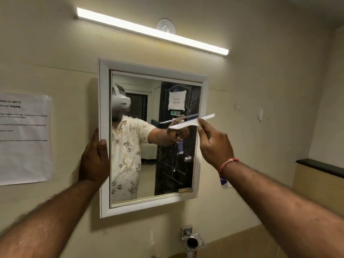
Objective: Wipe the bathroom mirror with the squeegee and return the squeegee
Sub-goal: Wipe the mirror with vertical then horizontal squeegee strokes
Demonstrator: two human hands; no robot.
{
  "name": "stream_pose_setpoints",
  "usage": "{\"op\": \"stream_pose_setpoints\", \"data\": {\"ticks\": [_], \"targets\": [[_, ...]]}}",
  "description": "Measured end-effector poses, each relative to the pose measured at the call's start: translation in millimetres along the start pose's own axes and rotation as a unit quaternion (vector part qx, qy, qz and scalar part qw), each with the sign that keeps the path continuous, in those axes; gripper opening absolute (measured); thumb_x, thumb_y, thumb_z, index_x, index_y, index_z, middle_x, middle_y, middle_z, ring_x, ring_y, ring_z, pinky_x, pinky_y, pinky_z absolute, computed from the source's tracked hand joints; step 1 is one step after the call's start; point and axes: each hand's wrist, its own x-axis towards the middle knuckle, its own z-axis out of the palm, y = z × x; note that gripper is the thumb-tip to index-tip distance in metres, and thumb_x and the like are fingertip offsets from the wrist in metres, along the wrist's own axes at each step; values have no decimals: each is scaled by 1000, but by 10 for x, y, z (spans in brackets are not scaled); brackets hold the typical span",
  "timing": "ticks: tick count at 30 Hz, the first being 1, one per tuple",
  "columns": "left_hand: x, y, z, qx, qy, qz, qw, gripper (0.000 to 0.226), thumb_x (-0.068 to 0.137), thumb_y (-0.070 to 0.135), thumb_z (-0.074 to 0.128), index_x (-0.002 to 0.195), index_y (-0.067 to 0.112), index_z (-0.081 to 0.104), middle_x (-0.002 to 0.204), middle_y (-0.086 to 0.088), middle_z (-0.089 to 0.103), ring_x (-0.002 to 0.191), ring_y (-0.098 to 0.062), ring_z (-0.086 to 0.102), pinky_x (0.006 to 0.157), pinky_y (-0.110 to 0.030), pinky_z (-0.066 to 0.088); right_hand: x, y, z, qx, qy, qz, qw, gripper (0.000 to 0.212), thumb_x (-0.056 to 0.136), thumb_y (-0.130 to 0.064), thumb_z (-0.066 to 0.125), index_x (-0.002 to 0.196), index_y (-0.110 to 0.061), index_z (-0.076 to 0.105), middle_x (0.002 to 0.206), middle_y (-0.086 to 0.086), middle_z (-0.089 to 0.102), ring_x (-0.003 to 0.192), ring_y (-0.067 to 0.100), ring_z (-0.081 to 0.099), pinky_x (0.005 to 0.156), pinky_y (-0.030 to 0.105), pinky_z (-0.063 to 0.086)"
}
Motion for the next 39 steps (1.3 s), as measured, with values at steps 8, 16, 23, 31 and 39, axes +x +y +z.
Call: {"op": "stream_pose_setpoints", "data": {"ticks": [8,16,23,31,39], "targets": [[-39,21,-11,3,1,-22,1000,77,108,57,29,146,-3,59,135,-32,65,124,-55,62,106,-58,50,698,-547,80,-5,50,-4,999,43,113,-40,48,155,-32,55,104,-2,79,74,12,72,72,41,66],[16,-27,10,7,-3,-23,1000,81,105,61,28,147,0,60,132,-32,67,119,-56,64,102,-61,52,998,-829,195,-7,74,3,997,43,114,-38,49,155,-28,57,138,-3,73,107,10,70,80,10,44],[11,-2,-6,0,-6,-10,1000,90,104,72,23,150,3,58,138,-30,65,123,-55,63,102,-61,52,1059,-964,395,23,103,30,994,41,114,-37,50,153,-26,59,141,-2,71,124,20,70,95,24,51],[14,8,-36,-8,-10,-9,1000,84,106,69,24,158,8,52,143,-26,65,125,-52,64,102,-58,54,1072,-997,426,25,103,48,993,41,114,-36,49,153,-26,58,143,-2,70,127,21,69,92,23,47],[8,1,-46,-28,-11,2,1000,70,109,56,30,164,14,46,154,-19,60,136,-47,60,112,-54,50,1041,-963,432,23,90,45,995,41,114,-37,47,152,-25,59,140,-1,72,126,19,69,95,21,49]]}}
